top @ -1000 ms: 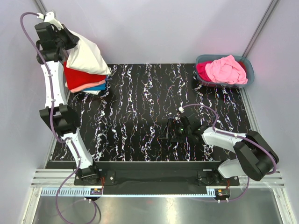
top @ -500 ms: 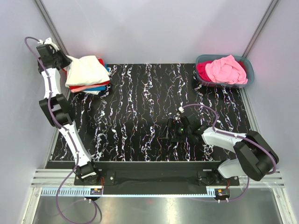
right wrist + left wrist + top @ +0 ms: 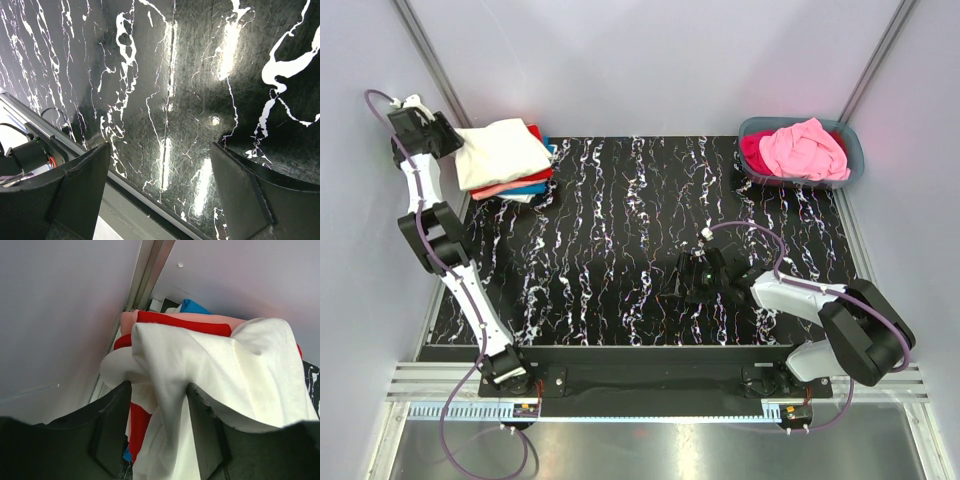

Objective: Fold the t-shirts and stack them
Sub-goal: Neatly place the folded tshirt to the corner, then reset both grippers

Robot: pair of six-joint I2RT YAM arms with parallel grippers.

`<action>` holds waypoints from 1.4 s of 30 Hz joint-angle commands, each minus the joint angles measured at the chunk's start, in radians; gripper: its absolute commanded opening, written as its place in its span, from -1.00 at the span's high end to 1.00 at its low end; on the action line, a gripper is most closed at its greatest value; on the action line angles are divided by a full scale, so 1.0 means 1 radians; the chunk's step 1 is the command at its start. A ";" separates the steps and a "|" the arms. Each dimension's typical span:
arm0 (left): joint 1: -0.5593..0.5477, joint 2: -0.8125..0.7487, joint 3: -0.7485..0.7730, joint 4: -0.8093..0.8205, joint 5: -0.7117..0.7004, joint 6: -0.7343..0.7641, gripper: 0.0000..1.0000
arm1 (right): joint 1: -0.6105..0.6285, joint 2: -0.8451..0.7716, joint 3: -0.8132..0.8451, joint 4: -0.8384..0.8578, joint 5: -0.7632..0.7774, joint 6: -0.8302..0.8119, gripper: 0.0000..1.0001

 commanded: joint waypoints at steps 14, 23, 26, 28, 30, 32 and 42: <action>0.084 -0.297 -0.399 -0.138 -0.334 -0.434 -0.33 | 0.010 -0.006 0.030 0.003 0.020 -0.013 -0.75; 0.159 -0.514 -0.733 0.040 -0.109 -0.588 -0.59 | 0.010 -0.011 0.030 0.001 0.023 -0.017 -0.75; 0.179 -0.618 -0.850 0.050 -0.111 -0.594 -0.56 | 0.010 -0.009 0.032 0.001 0.026 -0.017 -0.75; 0.183 -0.695 -0.937 0.085 -0.123 -0.600 -0.55 | 0.010 -0.011 0.032 0.001 0.028 -0.017 -0.75; 0.186 -0.823 -1.075 0.153 -0.113 -0.603 -0.55 | 0.010 -0.011 0.030 0.001 0.028 -0.016 -0.75; 0.186 -0.948 -1.183 0.184 -0.091 -0.605 -0.55 | 0.010 -0.011 0.032 0.001 0.031 -0.019 -0.74; 0.147 -1.583 -1.485 0.087 0.104 -0.590 -0.57 | 0.013 -0.022 0.024 0.001 0.032 -0.014 -0.73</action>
